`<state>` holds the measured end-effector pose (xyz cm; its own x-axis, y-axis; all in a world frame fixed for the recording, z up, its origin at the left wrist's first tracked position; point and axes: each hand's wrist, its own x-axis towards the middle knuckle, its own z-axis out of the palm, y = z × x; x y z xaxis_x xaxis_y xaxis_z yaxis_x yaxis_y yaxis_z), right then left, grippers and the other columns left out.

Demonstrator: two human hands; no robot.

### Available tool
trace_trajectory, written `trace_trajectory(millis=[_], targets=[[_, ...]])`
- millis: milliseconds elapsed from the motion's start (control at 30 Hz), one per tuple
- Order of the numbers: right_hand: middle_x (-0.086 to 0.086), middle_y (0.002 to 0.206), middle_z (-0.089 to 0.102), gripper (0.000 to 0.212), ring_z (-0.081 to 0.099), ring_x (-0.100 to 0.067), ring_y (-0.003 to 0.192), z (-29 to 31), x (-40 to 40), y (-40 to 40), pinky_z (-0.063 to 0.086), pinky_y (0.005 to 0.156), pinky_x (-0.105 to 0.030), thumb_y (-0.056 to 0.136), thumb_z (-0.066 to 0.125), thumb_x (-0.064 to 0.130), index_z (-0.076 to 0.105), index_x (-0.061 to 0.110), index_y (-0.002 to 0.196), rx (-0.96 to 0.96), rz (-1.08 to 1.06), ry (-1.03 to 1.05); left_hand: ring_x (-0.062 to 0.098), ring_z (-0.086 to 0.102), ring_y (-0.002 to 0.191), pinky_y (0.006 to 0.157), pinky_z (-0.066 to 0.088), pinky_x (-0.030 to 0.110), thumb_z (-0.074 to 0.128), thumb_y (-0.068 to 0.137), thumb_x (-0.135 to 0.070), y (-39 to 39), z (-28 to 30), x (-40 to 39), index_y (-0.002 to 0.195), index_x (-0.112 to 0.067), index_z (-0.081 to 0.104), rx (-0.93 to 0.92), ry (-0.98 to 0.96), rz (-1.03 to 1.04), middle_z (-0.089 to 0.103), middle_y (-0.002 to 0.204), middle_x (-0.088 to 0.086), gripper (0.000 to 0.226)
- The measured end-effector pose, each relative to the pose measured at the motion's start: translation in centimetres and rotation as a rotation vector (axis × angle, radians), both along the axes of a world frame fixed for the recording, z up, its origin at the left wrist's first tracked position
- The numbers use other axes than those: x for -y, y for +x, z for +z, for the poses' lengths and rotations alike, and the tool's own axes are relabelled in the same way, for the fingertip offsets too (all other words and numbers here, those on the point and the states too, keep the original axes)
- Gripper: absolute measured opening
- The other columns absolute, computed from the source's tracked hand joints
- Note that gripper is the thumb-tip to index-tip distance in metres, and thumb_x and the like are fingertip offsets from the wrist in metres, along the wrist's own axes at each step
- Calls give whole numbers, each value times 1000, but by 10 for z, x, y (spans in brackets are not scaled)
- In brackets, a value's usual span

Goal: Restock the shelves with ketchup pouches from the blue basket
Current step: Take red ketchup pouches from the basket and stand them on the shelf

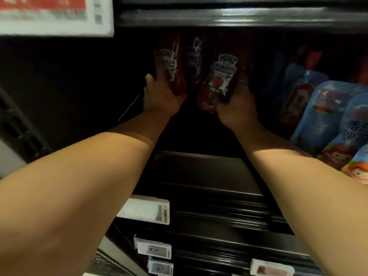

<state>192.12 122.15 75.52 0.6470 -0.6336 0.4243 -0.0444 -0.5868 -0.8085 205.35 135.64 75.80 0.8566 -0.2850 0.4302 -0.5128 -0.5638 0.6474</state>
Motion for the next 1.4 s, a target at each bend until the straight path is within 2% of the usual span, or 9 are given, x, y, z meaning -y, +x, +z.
trace_trajectory(millis=[300, 467, 567, 767, 900, 1000, 1167, 1300, 1400], targets=[[-7, 144, 55, 75, 52, -21, 131, -1, -11, 9, 36, 105, -20, 93, 69, 19, 28, 14, 156, -34, 26, -132, 28, 59, 108, 94, 48, 29, 78, 72, -45, 4, -8, -3, 158, -38, 12, 79, -173, 32, 47, 128, 10, 109], [-11, 142, 56, 67, 53, -27, 129, 6, -15, 46, 31, 99, -16, 96, 63, 18, 30, 14, 154, -120, 21, -196, 13, 52, 88, 85, 49, 23, 77, 76, -46, 3, -5, -4, 151, -32, 36, 105, -260, 14, 55, 119, 9, 88], [-13, 143, 54, 67, 53, -28, 130, 5, -16, 63, 40, 105, -27, 96, 62, 20, 30, 13, 154, -151, 9, -196, 18, 59, 93, 82, 50, 25, 79, 77, -42, 3, -2, -6, 151, -29, 37, 110, -260, 25, 56, 117, 10, 86], [-7, 143, 55, 72, 54, -26, 129, 0, -1, 62, 42, 109, -33, 95, 65, 23, 28, 23, 156, -85, -18, -199, 18, 58, 91, 82, 53, 28, 76, 79, -36, 1, -2, -6, 155, -32, 30, 144, -228, 52, 54, 117, 10, 89], [-4, 137, 60, 62, 57, -19, 124, -1, -8, 70, 39, 95, -18, 95, 66, 16, 38, 19, 150, -69, 18, -140, 18, 62, 104, 91, 54, 30, 75, 83, -40, 0, 0, -6, 160, -34, 18, 116, -228, 43, 56, 125, 8, 96], [-6, 139, 59, 68, 56, -19, 126, 1, -7, 67, 40, 96, -17, 89, 76, 19, 42, 14, 148, -79, 50, -146, 21, 59, 120, 99, 50, 28, 79, 82, -33, -1, 2, -6, 161, -24, 12, 80, -188, 52, 56, 134, 11, 104], [-4, 134, 63, 70, 59, -19, 123, 1, -2, 66, 45, 94, -19, 77, 86, 34, 55, 14, 137, -125, 6, -128, 25, 58, 116, 83, 39, 18, 82, 81, -25, -4, 2, -9, 141, -12, 43, 101, -123, 123, 55, 129, 15, 73], [-7, 131, 65, 61, 61, -23, 120, 1, -8, 72, 52, 101, -33, 80, 84, 31, 59, 11, 132, -131, 4, -165, 25, 58, 114, 85, 42, 19, 74, 87, -20, -4, 1, -9, 142, -13, 44, 124, -102, 114, 54, 127, 15, 63], [-7, 130, 65, 63, 61, -23, 119, 0, -11, 70, 50, 98, -28, 77, 86, 31, 58, 12, 131, -137, 34, -155, 26, 58, 116, 86, 42, 18, 73, 87, -17, -5, 2, -9, 142, -10, 45, 116, -106, 109, 57, 127, 15, 62]])
